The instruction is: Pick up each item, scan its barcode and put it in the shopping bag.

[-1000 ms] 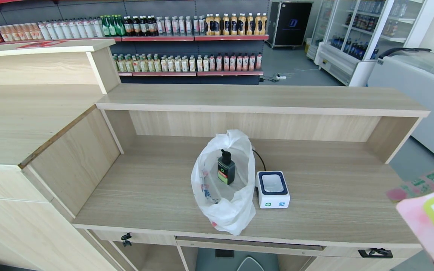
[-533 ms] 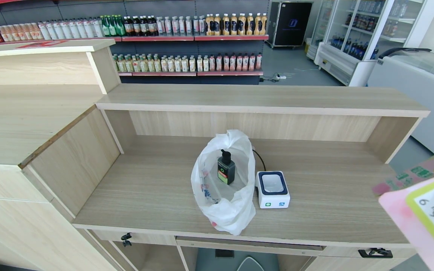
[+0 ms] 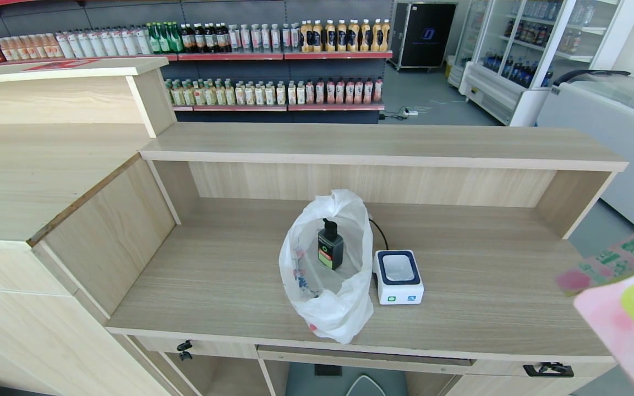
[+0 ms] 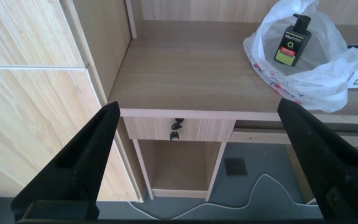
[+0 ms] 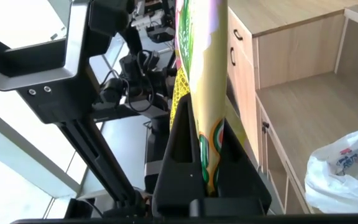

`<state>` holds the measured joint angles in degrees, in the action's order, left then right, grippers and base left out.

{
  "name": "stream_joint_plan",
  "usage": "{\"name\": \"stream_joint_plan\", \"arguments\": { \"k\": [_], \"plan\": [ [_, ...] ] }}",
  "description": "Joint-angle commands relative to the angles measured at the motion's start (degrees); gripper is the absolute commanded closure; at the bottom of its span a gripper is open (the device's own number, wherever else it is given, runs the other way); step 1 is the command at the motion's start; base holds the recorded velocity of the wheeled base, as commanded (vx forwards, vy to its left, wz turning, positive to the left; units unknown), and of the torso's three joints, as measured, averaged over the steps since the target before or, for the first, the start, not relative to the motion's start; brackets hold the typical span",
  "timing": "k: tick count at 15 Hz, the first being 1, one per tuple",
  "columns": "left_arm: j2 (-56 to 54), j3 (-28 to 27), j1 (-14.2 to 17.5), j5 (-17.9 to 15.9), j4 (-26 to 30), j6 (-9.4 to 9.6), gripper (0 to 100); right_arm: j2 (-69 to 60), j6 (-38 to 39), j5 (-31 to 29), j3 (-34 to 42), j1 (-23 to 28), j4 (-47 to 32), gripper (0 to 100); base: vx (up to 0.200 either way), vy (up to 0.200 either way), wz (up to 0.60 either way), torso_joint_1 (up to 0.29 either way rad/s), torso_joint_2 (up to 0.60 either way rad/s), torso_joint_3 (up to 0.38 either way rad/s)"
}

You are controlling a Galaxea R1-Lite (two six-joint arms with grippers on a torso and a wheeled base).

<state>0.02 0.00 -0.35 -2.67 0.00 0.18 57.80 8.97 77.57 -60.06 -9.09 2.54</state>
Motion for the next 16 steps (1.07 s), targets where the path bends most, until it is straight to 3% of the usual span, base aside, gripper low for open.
{"name": "stream_joint_plan", "arguments": {
  "k": [1,16],
  "plan": [
    [0.1,0.0,0.0,-0.1,0.0,-0.01,0,1.0,0.1,0.0,-0.6,-0.3,-0.1,100,0.0,0.0,0.0,0.0,0.0,0.0],
    [0.1,0.0,0.0,-0.1,0.0,-0.01,0,0.6,-0.2,0.0,0.7,-0.5,-0.2,100,0.0,0.0,0.0,0.0,0.0,0.0]
  ]
}}
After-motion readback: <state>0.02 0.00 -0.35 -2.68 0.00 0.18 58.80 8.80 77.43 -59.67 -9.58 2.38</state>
